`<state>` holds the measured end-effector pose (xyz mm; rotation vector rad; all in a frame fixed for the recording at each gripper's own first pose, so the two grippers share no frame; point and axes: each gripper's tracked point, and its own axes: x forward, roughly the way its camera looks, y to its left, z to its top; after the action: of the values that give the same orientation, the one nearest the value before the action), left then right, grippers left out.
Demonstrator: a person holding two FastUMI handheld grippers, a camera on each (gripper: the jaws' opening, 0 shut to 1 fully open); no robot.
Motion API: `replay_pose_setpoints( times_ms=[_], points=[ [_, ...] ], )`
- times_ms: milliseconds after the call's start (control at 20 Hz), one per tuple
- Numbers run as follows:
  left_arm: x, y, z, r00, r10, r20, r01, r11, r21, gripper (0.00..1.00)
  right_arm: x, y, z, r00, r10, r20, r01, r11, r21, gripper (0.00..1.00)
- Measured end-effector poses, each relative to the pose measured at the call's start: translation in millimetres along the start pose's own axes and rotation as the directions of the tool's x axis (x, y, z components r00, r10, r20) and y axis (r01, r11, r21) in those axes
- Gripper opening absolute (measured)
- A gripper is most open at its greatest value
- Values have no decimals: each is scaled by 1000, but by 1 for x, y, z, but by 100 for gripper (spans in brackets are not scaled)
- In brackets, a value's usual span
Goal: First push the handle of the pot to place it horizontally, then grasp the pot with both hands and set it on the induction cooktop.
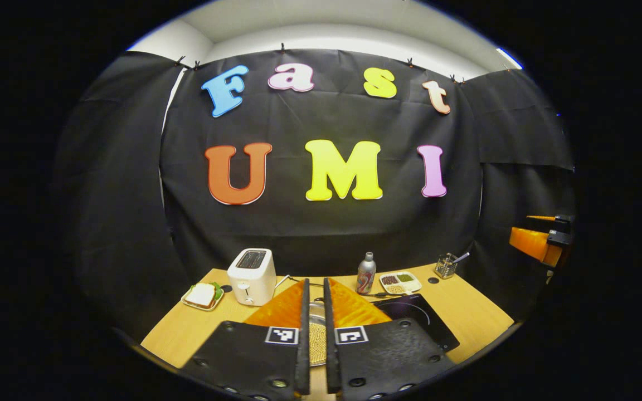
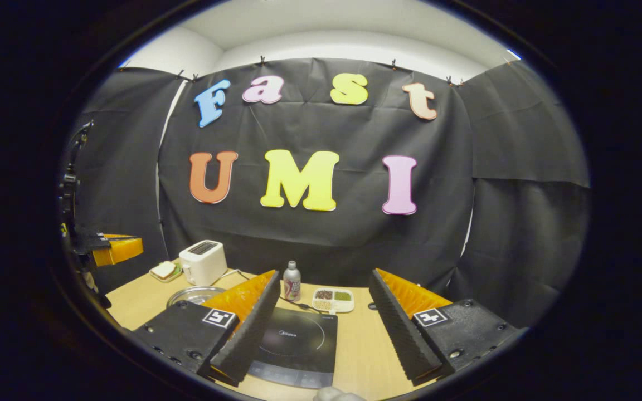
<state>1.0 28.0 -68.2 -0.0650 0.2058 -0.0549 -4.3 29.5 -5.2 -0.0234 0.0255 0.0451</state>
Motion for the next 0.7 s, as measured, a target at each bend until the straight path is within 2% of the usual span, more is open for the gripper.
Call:
replay_pose_setpoints(
  times_ms=[200, 250, 300, 350, 400, 500, 550, 700],
  points=[
    [10, 10, -57, 987, -9, -162, 9, 1000, 0, 0, 1, -1, -14, 1000, -8, -31, 8, 1000, 15, 97],
    [15, 11, -76, 976, -16, -216, 19, 1000, 9, 0, 0, -1, -19, 999, -11, -40, 12, 1000, 19, 100],
    [15, 11, -98, 962, -29, -271, 34, 999, 16, 0, 0, -2, -24, 999, -14, -52, 16, 1000, 22, 97],
    [13, 13, -118, 945, -37, -325, 46, 999, 21, 0, 0, -1, -28, 998, -14, -63, 16, 1000, 27, 100],
    [12, 10, -139, 923, -53, -380, 66, 998, 21, 0, -1, 1, -33, 997, -13, -75, 15, 1000, 27, 97],
    [7, 11, -182, 872, -59, -486, 91, 995, 42, 0, -2, -1, -43, 995, -16, -98, 18, 1000, 20, 100],
    [5, 10, -201, 846, -68, -529, 109, 993, 47, 0, -1, -1, -48, 994, -15, -111, 17, 1000, 19, 97],
    [2, 11, -244, 779, -69, -623, 127, 991, 49, 0, 2, -2, -60, 990, -2, -143, 6, 999, 31, 100]
  ],
)
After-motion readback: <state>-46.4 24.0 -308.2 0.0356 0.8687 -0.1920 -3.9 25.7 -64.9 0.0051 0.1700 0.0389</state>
